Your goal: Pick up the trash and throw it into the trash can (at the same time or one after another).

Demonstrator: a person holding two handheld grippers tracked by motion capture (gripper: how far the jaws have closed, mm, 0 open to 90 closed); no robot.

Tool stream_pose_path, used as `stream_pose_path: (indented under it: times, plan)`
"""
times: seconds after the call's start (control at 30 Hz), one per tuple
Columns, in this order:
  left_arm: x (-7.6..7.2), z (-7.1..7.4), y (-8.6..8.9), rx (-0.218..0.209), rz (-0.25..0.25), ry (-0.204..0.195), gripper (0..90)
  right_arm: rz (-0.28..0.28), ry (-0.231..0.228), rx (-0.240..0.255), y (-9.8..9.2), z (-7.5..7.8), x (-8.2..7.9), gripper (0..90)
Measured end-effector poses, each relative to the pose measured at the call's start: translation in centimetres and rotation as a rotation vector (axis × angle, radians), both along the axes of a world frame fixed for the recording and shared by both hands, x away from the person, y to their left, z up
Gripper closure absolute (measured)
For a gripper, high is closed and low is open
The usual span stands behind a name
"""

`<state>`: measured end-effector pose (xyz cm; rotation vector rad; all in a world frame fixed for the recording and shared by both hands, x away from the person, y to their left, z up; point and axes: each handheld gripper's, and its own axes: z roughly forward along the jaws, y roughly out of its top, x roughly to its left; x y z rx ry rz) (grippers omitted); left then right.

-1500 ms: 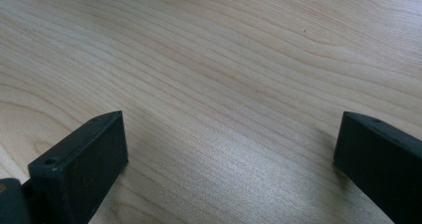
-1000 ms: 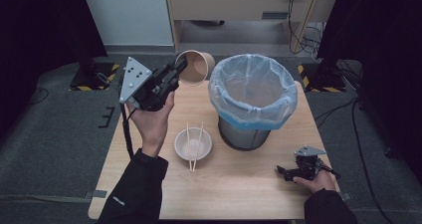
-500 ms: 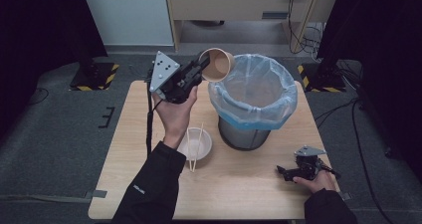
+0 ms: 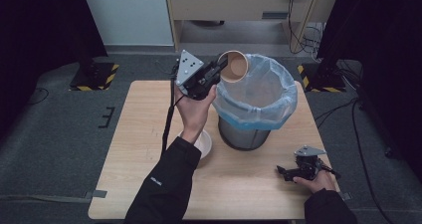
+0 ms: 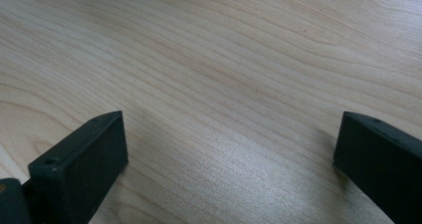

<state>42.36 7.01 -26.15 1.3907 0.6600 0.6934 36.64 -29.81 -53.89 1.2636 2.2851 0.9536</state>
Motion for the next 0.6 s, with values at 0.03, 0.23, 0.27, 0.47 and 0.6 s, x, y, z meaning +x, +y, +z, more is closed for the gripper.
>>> stream_pose_path:
  times: [0.03,0.23,0.27,0.47,0.6]
  plan:
    - [0.1,-0.1,-0.2,0.005,-0.001,0.003,81.9,0.000,0.000,0.000,0.0,0.0,0.0,0.8]
    - [1.0,-1.0,-1.5,0.034,-0.007,0.028,81.9,0.000,0.000,0.000,0.0,0.0,0.0,0.8]
    - [1.2,-1.2,-1.7,0.034,-0.009,0.036,81.8,0.000,0.000,0.000,0.0,0.0,0.0,0.8]
    - [2.3,-2.4,-2.7,0.051,-0.033,0.084,73.4,0.000,0.000,0.000,0.0,0.0,0.0,0.8]
    - [1.9,-2.5,-2.3,0.049,-0.042,0.088,70.6,0.000,0.000,0.000,0.0,0.0,0.0,0.8]
